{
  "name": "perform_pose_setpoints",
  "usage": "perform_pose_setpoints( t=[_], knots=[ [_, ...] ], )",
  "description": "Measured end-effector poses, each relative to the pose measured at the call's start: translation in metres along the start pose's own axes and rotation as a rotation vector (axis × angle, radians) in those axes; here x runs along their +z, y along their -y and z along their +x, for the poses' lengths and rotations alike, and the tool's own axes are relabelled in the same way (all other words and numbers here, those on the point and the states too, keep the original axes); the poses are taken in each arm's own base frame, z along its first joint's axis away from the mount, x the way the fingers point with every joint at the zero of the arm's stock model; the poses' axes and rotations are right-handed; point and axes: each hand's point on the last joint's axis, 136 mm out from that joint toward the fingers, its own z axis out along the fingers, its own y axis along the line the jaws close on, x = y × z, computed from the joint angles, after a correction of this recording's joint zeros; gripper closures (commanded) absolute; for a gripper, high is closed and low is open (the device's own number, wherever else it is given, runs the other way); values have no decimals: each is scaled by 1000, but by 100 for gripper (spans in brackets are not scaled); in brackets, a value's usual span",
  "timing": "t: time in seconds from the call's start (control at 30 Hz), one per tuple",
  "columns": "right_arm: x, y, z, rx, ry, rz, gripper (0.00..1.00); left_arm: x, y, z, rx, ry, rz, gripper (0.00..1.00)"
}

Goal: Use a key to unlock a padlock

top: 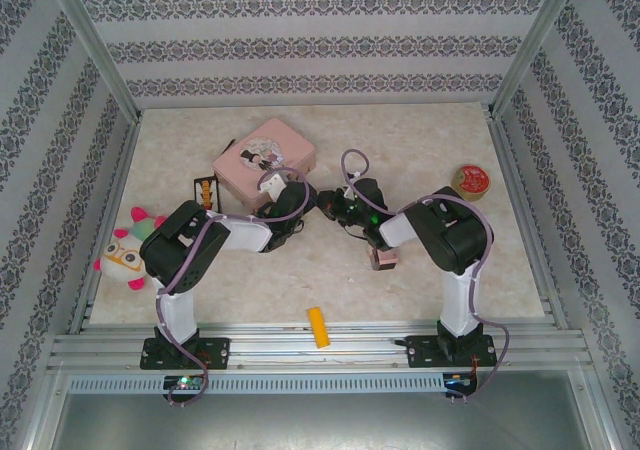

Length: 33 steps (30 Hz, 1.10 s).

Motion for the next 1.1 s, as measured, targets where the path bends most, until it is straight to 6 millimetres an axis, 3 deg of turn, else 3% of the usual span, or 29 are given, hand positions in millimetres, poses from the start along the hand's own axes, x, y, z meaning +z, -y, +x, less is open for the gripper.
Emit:
perform_pose_setpoints(
  t=[0.2,0.57,1.1],
  knots=[
    [2,2,-1,3,1,8,100,2,-1,-2,-4,4,-3,75],
    [4,4,-3,5,3,13,100,3,-1,-4,-21,-2,2,100],
    [6,-9,-10,150,-122,-45,100,0,3,-6,-90,-25,101,100]
  ],
)
